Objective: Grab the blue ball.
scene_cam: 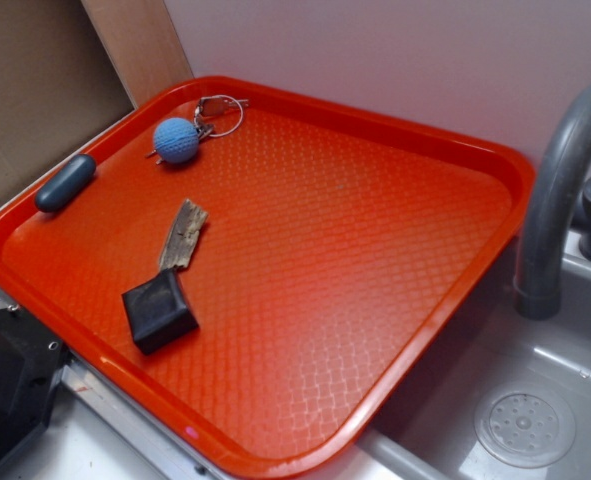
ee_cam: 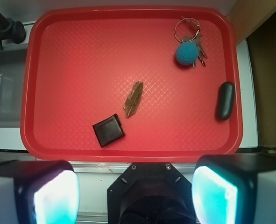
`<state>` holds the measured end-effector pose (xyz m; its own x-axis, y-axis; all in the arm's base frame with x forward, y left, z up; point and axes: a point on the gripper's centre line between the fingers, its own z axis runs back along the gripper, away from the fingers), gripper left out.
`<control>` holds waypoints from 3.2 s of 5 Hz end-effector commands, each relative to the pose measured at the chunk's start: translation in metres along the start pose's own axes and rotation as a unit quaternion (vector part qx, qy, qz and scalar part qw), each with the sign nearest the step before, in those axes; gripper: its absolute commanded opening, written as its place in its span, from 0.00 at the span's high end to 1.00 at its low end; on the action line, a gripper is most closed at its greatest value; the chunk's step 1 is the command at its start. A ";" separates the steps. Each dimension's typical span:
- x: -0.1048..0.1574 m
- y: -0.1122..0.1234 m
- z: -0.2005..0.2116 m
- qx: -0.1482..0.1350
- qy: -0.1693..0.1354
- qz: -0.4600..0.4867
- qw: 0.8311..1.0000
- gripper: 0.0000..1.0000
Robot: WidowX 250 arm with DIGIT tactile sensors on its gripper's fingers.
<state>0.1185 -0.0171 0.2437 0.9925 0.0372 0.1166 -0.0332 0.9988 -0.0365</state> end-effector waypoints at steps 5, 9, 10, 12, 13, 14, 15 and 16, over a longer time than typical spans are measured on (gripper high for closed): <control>0.060 0.042 -0.062 0.120 -0.131 -0.088 0.980 0.00; 0.134 0.080 -0.137 0.097 -0.081 -0.077 0.989 0.00; 0.146 0.087 -0.159 0.081 -0.066 -0.087 0.991 0.00; 0.159 0.089 -0.192 0.091 -0.042 -0.094 0.990 0.00; 0.162 0.098 -0.207 0.122 -0.038 -0.087 0.988 0.00; 0.164 0.107 -0.212 0.145 -0.022 -0.071 0.987 0.00; 0.163 0.108 -0.216 0.159 -0.001 -0.054 0.986 1.00; 0.163 0.107 -0.221 0.170 0.012 -0.046 0.984 1.00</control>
<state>0.2964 0.0889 0.0316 0.9977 -0.0453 0.0506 0.0279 0.9526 0.3030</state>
